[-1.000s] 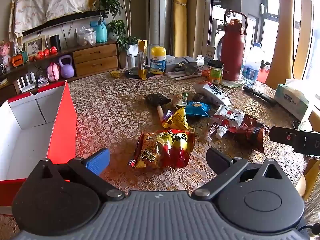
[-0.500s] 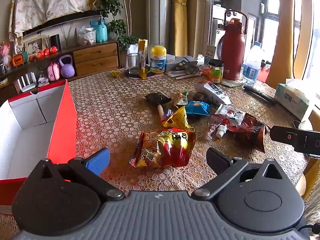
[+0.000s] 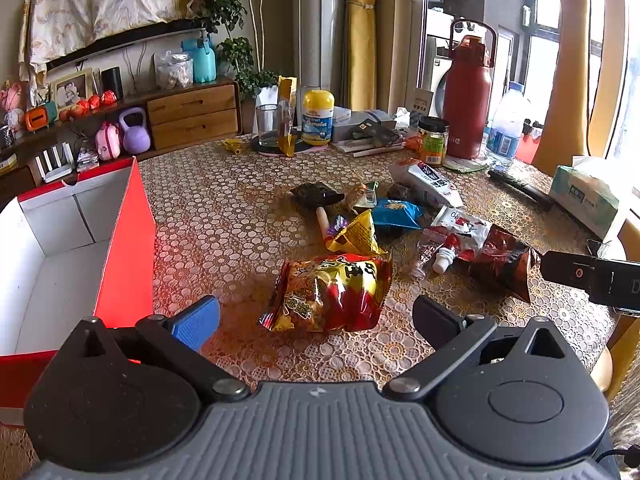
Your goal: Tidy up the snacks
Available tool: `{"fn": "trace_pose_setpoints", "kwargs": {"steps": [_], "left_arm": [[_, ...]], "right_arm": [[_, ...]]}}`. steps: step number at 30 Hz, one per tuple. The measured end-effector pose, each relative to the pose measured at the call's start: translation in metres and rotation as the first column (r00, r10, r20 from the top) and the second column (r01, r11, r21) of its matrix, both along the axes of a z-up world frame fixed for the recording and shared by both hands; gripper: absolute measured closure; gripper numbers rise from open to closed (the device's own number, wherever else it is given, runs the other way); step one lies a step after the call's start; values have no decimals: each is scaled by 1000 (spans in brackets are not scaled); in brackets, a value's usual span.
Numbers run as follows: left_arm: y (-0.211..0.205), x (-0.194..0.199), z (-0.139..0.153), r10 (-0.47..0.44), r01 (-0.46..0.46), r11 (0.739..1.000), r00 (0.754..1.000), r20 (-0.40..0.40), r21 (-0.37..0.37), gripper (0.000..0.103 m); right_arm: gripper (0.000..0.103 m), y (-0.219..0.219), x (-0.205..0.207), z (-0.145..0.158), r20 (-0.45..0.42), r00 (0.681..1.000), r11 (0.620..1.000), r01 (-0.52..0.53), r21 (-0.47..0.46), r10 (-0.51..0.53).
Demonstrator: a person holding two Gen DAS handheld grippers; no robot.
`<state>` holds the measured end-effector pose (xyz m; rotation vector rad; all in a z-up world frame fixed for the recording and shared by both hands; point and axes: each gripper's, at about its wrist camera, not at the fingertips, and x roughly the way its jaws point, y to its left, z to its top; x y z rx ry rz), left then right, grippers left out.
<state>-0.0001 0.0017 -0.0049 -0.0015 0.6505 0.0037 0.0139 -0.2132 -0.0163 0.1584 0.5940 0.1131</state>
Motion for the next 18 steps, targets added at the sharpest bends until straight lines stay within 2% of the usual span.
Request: {"fn": "trace_pose_setpoints", "kwargs": {"steps": [18], "left_arm": [[1, -1, 0, -1, 1, 1000, 1000, -1, 1, 0]], "right_arm": [[0, -1, -1, 0, 1, 1000, 1000, 0, 1, 0]]}}
